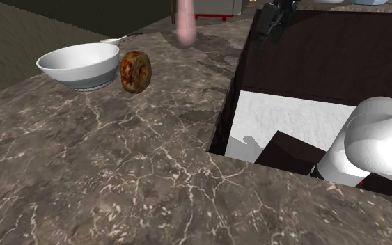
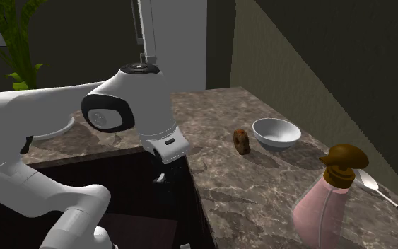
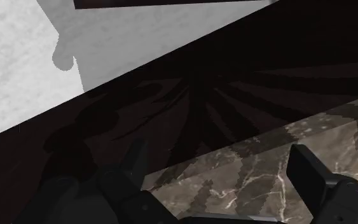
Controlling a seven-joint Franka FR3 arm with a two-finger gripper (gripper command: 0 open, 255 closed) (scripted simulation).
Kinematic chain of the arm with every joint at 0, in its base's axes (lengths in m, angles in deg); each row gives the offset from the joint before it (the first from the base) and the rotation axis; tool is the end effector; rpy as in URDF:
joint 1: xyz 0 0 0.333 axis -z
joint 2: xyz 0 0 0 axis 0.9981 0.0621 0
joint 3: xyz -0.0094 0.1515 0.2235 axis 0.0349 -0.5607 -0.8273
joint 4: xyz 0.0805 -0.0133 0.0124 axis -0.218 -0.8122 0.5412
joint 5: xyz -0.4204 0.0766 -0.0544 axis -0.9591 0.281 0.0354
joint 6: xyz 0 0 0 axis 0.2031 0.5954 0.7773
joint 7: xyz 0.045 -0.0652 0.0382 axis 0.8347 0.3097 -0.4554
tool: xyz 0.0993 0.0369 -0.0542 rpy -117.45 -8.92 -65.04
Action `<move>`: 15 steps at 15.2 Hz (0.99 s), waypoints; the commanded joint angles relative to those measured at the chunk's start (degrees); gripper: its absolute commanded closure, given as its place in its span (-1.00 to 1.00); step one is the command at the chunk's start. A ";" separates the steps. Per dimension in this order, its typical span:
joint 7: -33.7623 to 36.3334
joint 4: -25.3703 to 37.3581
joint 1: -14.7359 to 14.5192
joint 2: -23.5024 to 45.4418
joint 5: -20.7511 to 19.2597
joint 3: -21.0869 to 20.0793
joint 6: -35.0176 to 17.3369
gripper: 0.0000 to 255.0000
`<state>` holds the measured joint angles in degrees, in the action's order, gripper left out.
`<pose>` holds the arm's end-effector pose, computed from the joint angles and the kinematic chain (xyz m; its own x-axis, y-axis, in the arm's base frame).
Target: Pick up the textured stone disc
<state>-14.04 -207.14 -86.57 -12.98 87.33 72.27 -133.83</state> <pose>0.3700 0.0254 0.6069 0.9892 -0.0581 0.1349 -0.0525 -0.9976 -0.0445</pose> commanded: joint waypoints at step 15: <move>40.27 20.26 6.99 20.54 3.80 -23.60 -1.50 -1.00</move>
<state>22.94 -189.51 -80.38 5.24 91.59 50.28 -135.65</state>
